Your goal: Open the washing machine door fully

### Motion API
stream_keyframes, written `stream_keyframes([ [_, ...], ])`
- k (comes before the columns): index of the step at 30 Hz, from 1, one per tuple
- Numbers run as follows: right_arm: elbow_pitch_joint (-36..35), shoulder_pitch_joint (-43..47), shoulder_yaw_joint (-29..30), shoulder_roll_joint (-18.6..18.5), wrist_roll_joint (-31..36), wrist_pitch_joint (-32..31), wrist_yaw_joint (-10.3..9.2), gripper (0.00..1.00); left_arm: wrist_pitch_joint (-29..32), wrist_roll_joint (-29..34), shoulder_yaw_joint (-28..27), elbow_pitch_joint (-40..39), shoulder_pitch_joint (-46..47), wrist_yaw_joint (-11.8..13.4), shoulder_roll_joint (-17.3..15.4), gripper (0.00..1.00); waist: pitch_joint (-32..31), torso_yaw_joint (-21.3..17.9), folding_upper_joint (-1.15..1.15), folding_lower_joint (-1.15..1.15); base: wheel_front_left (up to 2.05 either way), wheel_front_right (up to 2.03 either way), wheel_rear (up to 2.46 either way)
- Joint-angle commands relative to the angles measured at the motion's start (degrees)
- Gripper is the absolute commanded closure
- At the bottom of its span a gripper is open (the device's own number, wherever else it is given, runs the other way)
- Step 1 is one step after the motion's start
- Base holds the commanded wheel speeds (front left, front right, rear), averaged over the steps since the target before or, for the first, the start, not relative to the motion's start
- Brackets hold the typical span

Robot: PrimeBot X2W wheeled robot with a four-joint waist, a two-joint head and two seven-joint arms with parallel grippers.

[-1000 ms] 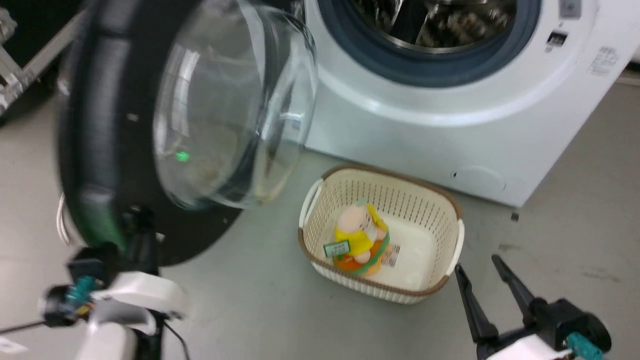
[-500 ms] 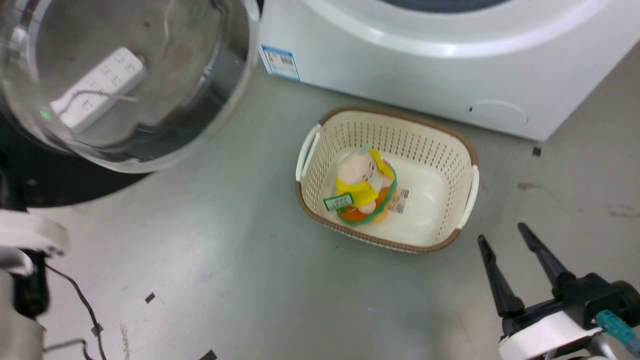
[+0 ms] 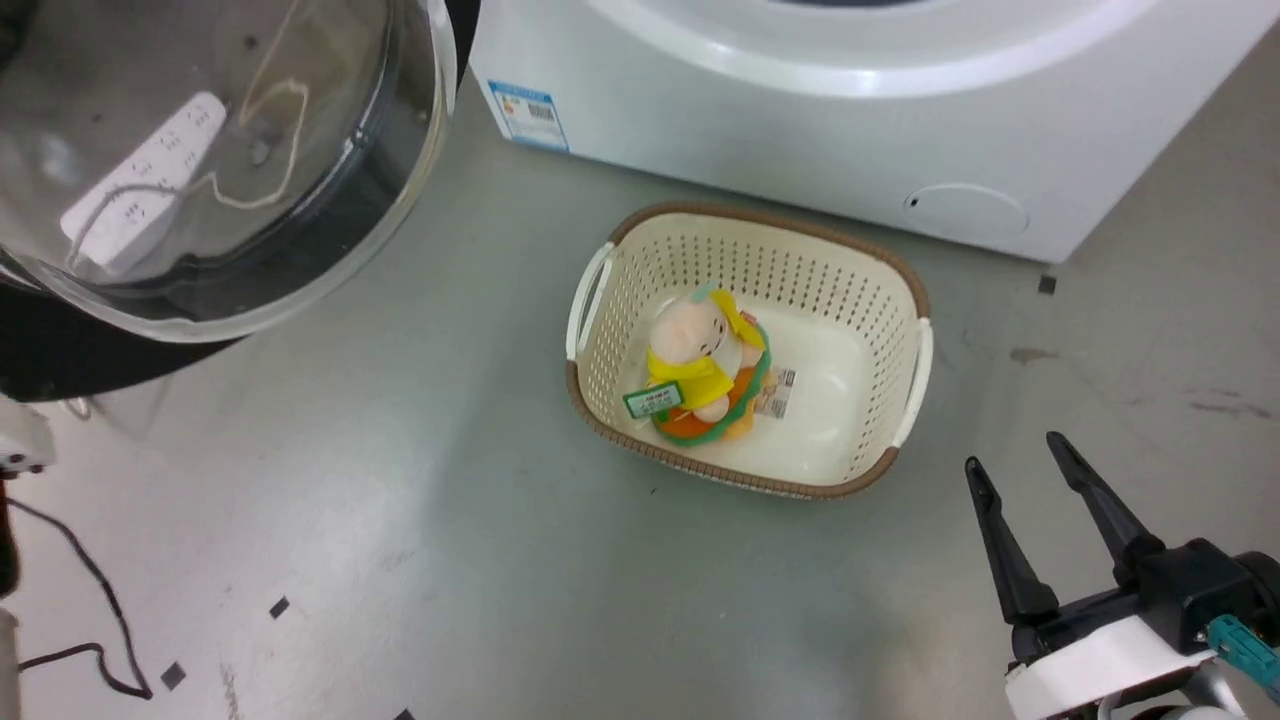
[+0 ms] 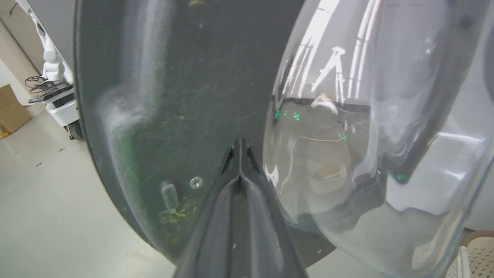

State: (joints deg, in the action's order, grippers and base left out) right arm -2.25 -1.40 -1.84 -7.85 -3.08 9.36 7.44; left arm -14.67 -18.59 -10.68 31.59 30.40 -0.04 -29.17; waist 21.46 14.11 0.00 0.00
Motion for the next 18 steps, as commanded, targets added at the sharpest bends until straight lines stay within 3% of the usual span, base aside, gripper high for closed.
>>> stream_keyframes([
  [1,0.4,-0.3,0.6,0.6,-0.2,0.7,0.05,0.00,-0.3,1.1,-0.1,-1.2,-1.1,-0.3,0.9,1.00,-1.6,-0.4,0.00,0.00,0.00,0.00,0.00],
  [5,1.9,0.2,2.1,1.8,-0.7,2.3,0.05,0.00,-0.3,3.8,0.6,-6.0,-4.9,-1.4,3.9,1.00,-5.2,-1.1,0.00,0.00,0.00,0.00,0.00],
  [13,5.1,0.3,3.8,3.4,-1.2,4.5,0.05,0.00,-0.3,8.5,4.3,-15.9,-14.8,-0.7,12.5,1.00,-14.0,-4.0,0.00,0.00,0.00,0.00,0.00],
  [16,5.5,0.8,3.6,3.8,-1.1,5.0,0.05,0.00,-0.3,10.0,6.2,-18.3,-18.8,-0.7,14.9,1.00,-17.4,-5.7,0.00,0.00,0.00,0.00,0.00],
  [17,5.3,2.0,4.2,4.2,-1.2,5.4,0.05,0.00,-0.3,11.0,8.7,-20.9,-23.8,-0.8,17.6,1.00,-20.8,-8.0,0.00,0.00,0.00,0.00,0.00],
  [18,5.2,2.5,4.4,4.3,-1.2,5.4,0.05,0.00,-0.3,11.1,9.4,-21.5,-25.0,-0.9,18.2,1.00,-21.5,-8.5,0.00,0.00,0.00,0.00,0.00],
])
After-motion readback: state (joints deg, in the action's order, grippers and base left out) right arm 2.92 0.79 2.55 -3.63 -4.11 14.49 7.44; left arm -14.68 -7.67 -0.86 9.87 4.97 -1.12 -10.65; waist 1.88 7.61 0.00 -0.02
